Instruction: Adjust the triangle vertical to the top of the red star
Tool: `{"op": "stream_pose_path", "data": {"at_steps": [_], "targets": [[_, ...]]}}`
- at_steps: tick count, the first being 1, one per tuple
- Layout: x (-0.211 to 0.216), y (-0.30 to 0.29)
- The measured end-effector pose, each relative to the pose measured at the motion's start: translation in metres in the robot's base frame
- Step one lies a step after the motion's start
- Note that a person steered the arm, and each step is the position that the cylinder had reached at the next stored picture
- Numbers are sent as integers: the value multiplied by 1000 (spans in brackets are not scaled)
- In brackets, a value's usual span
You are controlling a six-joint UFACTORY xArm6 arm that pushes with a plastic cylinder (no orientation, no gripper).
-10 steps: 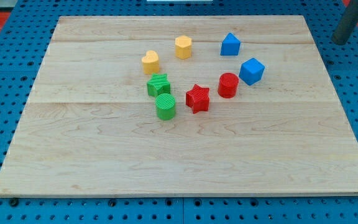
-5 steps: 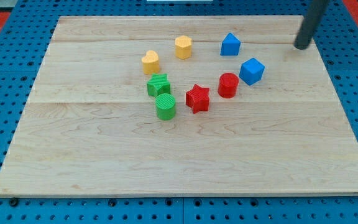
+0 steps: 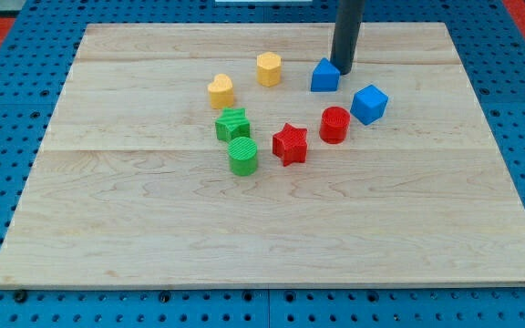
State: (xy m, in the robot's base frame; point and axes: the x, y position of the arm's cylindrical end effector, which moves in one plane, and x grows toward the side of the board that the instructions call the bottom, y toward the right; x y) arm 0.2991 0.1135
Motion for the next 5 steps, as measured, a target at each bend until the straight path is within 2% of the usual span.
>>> {"op": "stream_pose_path", "data": {"at_steps": [1, 3, 4, 5], "targets": [[-4, 27], [-88, 76], [-108, 76], [-107, 73]]}}
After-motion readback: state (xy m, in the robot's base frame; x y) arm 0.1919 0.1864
